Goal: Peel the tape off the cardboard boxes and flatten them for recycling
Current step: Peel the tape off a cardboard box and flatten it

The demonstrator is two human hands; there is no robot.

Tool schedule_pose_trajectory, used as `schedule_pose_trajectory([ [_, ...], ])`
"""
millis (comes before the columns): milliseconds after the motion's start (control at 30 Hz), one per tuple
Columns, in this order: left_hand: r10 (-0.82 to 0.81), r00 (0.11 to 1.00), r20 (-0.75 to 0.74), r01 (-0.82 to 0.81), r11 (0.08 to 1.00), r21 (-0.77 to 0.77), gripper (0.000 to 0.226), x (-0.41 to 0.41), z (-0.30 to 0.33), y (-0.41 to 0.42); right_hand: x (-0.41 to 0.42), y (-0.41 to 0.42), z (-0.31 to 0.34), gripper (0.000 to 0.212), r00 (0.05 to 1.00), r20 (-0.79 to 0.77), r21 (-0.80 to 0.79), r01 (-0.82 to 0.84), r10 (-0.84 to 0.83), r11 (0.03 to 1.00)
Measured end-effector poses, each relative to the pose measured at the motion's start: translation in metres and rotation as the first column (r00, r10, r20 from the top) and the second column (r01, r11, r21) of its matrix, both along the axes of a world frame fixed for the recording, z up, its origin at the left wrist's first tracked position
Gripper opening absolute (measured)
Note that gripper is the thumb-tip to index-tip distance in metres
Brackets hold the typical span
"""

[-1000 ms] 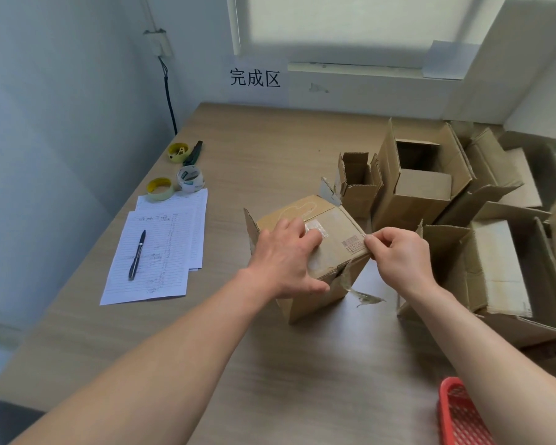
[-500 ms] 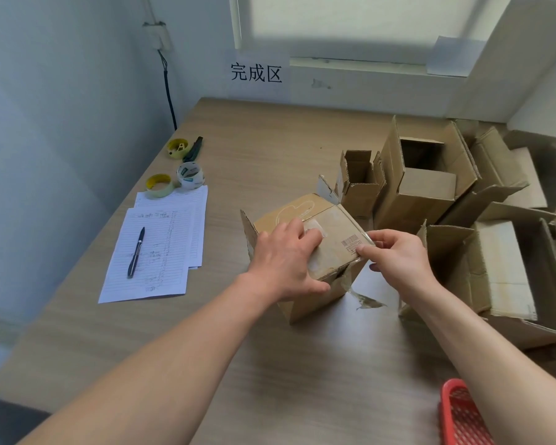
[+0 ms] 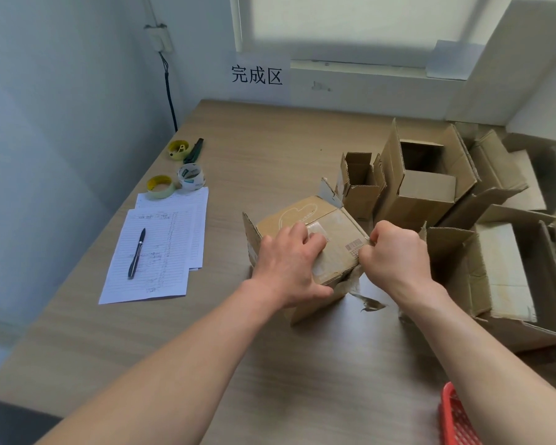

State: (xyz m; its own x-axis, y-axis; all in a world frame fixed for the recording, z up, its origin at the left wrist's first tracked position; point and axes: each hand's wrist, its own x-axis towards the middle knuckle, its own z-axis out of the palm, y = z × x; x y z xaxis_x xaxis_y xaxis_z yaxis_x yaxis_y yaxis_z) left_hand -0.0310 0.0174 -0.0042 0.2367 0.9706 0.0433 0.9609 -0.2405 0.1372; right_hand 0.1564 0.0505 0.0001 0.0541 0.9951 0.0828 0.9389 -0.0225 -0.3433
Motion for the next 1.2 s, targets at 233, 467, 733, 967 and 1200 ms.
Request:
schedule_pose_trajectory([
  [233, -0.009, 1.0, 0.004, 0.009, 1.0, 0.015, 0.073, -0.001, -0.001, -0.003, 0.006, -0.003, -0.013, 0.021, 0.974, -0.216, 0.079, 0.094, -0.075, 0.992],
  [467, 0.004, 1.0, 0.016, -0.005, 1.0, 0.008, 0.073, -0.004, -0.001, -0.003, 0.009, -0.002, -0.01, 0.024, 0.995, -0.067, 0.129, -0.069, 0.079, 0.989],
  [733, 0.043, 0.996, 0.073, -0.046, 0.998, 0.031, 0.072, -0.01, -0.005, -0.009, -0.009, -0.014, -0.023, 0.026, 0.879, -0.459, 0.078, 0.183, -0.128, 0.98],
  [967, 0.066, 0.994, 0.091, -0.068, 0.998, 0.016, 0.073, -0.022, -0.006, -0.015, -0.024, -0.008, -0.001, 0.021, 0.596, -0.75, -0.19, 0.22, -0.286, 0.957],
  [1200, 0.056, 0.995, 0.086, -0.057, 0.998, 0.004, 0.074, -0.022, -0.005, -0.016, -0.022, 0.009, 0.009, 0.037, 0.799, -0.555, -0.239, 0.112, -0.23, 0.965],
])
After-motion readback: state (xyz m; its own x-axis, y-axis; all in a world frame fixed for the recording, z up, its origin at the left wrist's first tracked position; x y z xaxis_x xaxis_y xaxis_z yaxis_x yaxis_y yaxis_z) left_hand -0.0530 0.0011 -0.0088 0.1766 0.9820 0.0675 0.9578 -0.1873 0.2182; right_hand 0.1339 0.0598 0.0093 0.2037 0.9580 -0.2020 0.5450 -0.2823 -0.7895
